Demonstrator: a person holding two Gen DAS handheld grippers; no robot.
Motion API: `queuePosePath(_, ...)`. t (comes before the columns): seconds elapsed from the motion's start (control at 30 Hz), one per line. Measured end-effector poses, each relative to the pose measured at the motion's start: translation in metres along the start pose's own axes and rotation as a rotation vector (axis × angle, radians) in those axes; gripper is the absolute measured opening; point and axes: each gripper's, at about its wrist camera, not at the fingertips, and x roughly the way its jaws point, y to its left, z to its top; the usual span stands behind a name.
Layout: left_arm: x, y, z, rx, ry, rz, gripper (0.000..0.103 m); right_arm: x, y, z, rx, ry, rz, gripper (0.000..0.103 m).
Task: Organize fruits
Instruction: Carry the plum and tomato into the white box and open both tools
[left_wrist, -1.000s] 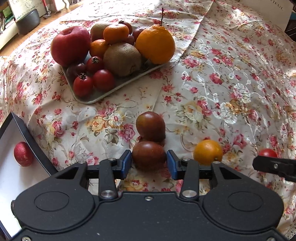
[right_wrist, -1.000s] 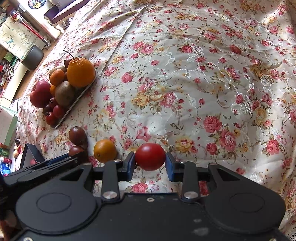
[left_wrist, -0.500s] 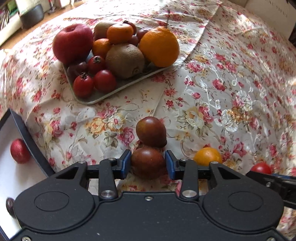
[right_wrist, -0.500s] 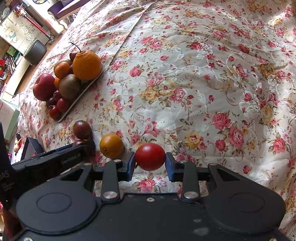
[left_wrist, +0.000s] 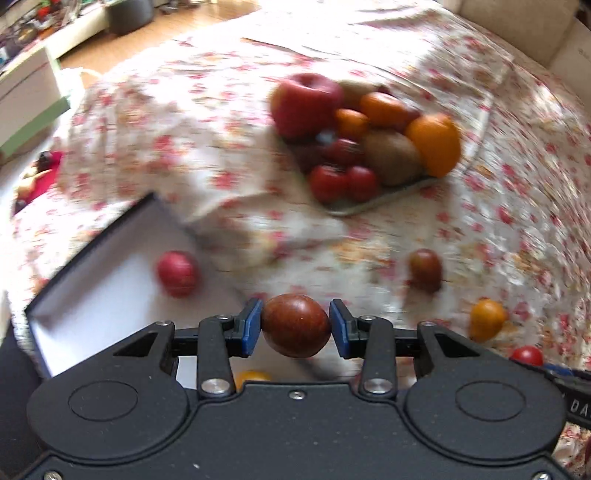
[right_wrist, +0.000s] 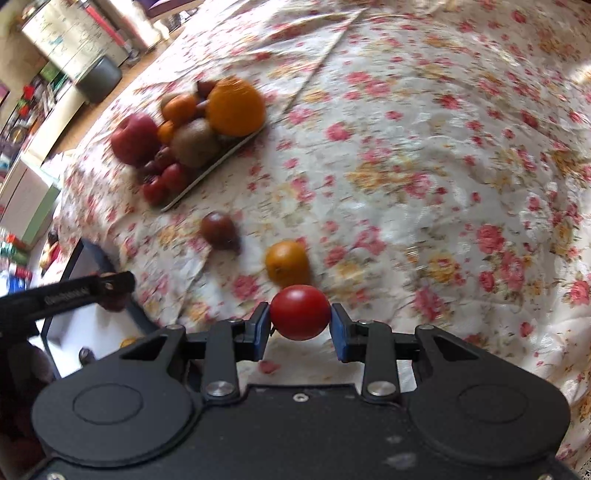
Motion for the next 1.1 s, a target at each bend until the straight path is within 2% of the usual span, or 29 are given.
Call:
queuePosePath(0.3, -0.021, 0.090, 0.009, -0.122, -0.004, 0.140, 0.048, 0.007, 0.083, -0.025, -0.169, 0.062, 0.030, 0.035)
queuePosePath(0.4, -0.027, 0.120, 0.007, -0.166, -0.046, 0.197, 0.048, 0.007, 0.108, -0.035, -0.206, 0.081, 0.048, 0.035)
queuePosePath(0.5, -0.028, 0.148, 0.003, -0.242, -0.058, 0.194, 0.048, 0.007, 0.130, -0.042, -0.238, 0.090, 0.072, 0.035)
queuePosePath(0.6, -0.033, 0.167, -0.001, -0.299, -0.073, 0.153, 0.048, 0.010, 0.152, -0.048, -0.256, 0.095, 0.092, 0.035)
queuePosePath(0.83, -0.020, 0.181, -0.007, -0.370, -0.018, 0.136, 0.048, 0.023, 0.192, -0.061, -0.290, 0.143, 0.125, 0.035)
queuePosePath(0.97, -0.012, 0.173, -0.009, -0.346, 0.021, 0.125, 0.048, 0.035, 0.205, -0.065, -0.318, 0.161, 0.106, 0.035)
queuePosePath(1.1, -0.007, 0.167, -0.009, -0.326, 0.036, 0.148, 0.048, 0.044, 0.211, -0.064, -0.326, 0.166, 0.092, 0.035)
